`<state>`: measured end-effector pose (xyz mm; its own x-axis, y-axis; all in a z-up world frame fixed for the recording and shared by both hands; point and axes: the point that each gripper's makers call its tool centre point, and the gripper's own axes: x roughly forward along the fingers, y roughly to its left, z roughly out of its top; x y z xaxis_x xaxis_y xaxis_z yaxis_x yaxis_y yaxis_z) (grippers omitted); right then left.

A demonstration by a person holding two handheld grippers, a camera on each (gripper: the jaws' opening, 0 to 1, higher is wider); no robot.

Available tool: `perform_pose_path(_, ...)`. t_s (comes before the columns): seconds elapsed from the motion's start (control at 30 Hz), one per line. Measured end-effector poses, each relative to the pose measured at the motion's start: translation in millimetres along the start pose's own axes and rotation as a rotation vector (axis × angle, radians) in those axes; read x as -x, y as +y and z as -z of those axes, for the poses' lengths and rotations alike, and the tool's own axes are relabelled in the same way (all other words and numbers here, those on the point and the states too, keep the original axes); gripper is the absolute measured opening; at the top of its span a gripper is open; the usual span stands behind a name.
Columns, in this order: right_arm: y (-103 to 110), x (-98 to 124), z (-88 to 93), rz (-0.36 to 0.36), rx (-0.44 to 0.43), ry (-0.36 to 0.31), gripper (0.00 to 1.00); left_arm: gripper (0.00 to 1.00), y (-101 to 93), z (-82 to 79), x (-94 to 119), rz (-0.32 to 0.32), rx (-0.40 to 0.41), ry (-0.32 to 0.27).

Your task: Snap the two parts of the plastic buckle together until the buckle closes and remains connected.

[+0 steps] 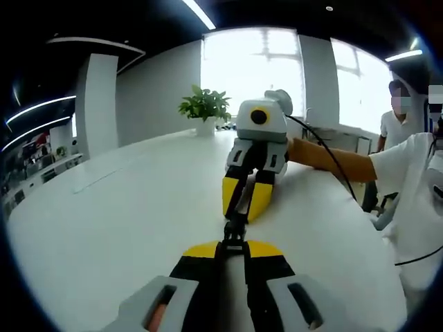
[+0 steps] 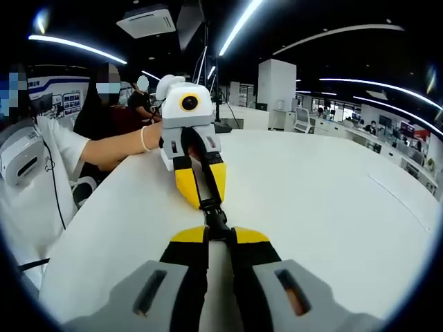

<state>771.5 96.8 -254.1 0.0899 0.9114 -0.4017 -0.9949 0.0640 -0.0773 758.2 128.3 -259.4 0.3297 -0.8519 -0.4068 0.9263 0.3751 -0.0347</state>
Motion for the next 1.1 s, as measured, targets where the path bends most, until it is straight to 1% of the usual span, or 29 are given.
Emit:
perform_pose_path(0.37,12.6,-0.3,-1.5,-0.052,0.028,0.003,0.12,0.12,-11.0,0.8,2.3,0.071,-0.013,0.014)
perform_pose_path(0.67,19.8,-2.2,-2.3,-0.071,0.031,0.003,0.12,0.11,-14.3,0.0,0.3,0.092,-0.013,0.014)
perform_pose_path(0.87,20.7,-0.8,-1.8,-0.061,0.023,0.015,0.12,0.11,-14.7,-0.2,0.7,0.09,-0.011,0.02)
perform_pose_path(1.1,22.8,-0.8,-2.0,-0.011,-0.01,0.059,0.11,0.11,-15.8,-0.4,0.3,0.079,-0.014,0.031)
